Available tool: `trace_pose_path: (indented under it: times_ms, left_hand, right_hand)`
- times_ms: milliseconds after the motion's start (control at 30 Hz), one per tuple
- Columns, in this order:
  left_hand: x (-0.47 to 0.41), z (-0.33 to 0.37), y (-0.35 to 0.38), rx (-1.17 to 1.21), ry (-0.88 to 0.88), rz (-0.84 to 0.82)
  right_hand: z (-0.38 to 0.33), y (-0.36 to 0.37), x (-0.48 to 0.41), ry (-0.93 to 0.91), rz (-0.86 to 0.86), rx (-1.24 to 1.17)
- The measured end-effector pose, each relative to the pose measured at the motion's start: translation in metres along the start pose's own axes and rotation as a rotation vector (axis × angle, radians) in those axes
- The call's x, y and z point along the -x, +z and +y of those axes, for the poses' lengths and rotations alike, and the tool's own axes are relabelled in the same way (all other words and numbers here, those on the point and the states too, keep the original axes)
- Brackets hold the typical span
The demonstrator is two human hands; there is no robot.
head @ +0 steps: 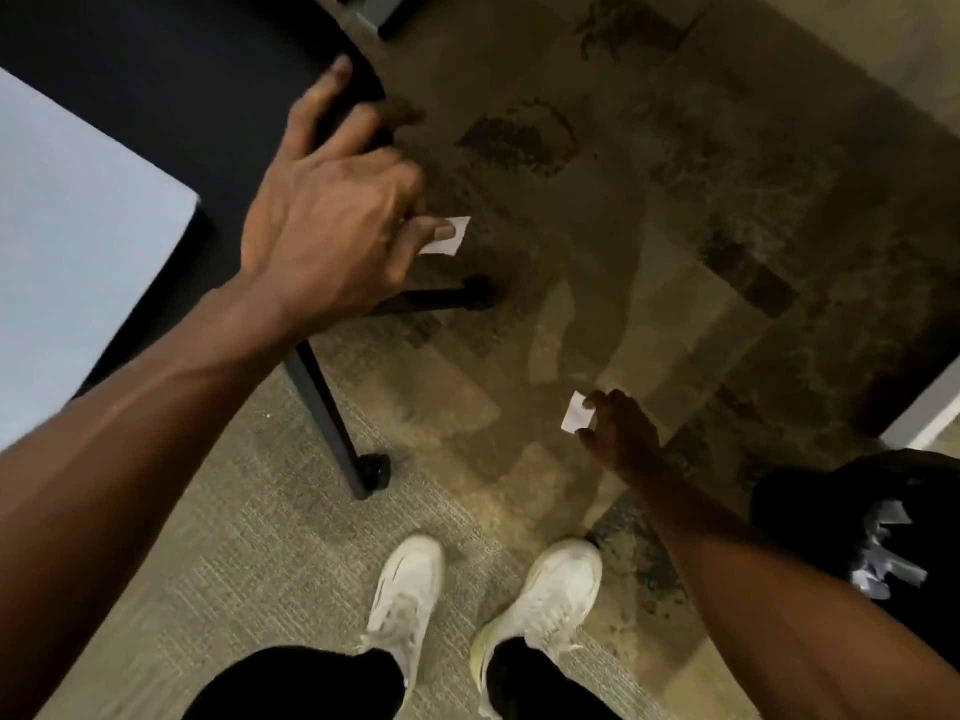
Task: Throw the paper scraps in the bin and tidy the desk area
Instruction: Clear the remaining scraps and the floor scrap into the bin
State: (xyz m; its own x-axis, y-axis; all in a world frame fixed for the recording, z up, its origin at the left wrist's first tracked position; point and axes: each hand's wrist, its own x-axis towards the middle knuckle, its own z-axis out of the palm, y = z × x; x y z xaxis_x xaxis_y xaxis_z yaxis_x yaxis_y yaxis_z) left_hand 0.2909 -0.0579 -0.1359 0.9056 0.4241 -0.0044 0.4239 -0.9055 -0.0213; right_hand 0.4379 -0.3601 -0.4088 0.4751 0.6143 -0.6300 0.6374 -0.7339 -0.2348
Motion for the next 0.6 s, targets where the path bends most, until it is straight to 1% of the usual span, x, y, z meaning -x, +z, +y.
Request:
trace_pose_path:
  times_ms: [33, 167, 300, 467, 600]
  left_hand:
    - [0.003, 0.002, 0.003, -0.035, -0.011, -0.021]
    - [0.002, -0.002, 0.02, -0.145, -0.026, 0.019]
    - [-0.001, -0.008, 0.03, -0.135, -0.028, 0.104]
    - [-0.002, -0.015, 0.039, -0.12, -0.03, 0.093]
    - [-0.001, -0.015, 0.043, -0.134, -0.013, 0.092]
  right_hand:
    - [0.001, 0.011, -0.01, 0.0, -0.019, -0.002]
    - [0.003, 0.049, -0.048, 0.018, -0.013, 0.009]
    - [0.011, 0.082, -0.068, -0.001, 0.024, 0.077]
    - [0.007, 0.101, -0.081, 0.002, 0.123, 0.093]
    - [0.019, 0.113, -0.083, -0.041, 0.126, 0.078]
